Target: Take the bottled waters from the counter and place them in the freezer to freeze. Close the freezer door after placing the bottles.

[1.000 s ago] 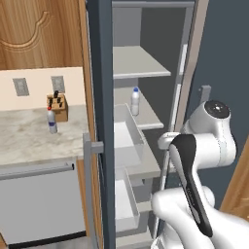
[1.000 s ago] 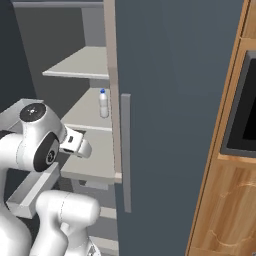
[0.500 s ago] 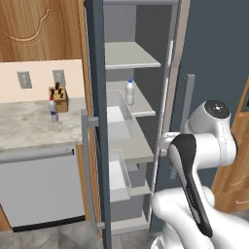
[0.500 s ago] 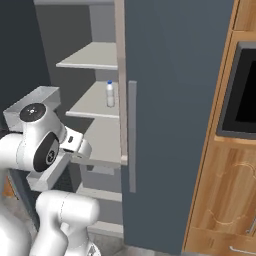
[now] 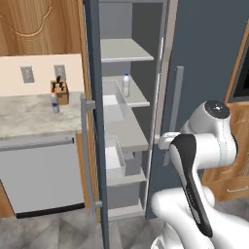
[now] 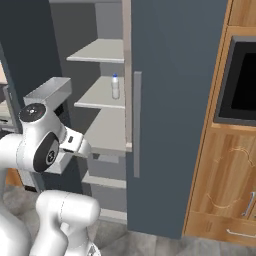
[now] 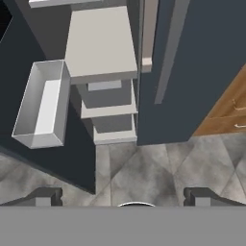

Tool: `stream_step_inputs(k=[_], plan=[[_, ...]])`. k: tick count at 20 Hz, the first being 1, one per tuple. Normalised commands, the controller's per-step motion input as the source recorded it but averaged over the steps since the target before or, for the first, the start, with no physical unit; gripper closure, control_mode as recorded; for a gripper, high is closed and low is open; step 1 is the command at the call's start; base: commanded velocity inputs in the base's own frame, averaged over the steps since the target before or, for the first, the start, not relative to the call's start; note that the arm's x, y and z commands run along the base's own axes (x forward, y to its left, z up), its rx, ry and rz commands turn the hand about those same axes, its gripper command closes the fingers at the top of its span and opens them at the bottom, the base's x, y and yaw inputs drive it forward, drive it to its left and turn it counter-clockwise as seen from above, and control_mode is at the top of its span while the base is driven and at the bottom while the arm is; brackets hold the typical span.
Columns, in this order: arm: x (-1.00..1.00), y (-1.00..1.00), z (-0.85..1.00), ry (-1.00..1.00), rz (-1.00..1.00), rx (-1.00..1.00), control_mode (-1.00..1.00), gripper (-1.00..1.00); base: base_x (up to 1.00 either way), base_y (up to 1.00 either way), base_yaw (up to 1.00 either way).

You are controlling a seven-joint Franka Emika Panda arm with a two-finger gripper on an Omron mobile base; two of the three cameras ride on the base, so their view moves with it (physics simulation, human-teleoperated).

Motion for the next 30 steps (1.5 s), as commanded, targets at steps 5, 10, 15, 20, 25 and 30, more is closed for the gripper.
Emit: stream_step_inputs(k=[5, 10, 15, 20, 25, 30], plan=[[0.0, 0.0, 0.0, 0.0, 0.0, 0.0, 1.0, -1.0, -0.6, 0.29, 0.0], [0.0, 0.0, 0.0, 0.0, 0.0, 0.0, 1.0, -1.0, -0.47, 0.39, 0.0], [0.0, 0.0, 0.0, 0.0, 0.0, 0.0, 1.0, -1.0, -0.07, 0.71, -0.01], [0.0, 0.0, 0.0, 0.0, 0.0, 0.0, 1.0, -1.0, 0.0, 0.91, -0.02], [0.0, 0.0, 0.0, 0.0, 0.0, 0.0, 1.0, -1.0, 0.06, 0.89, -0.11], [0.0, 0.0, 0.0, 0.0, 0.0, 0.0, 1.0, -1.0, 0.32, 0.8, -0.16]])
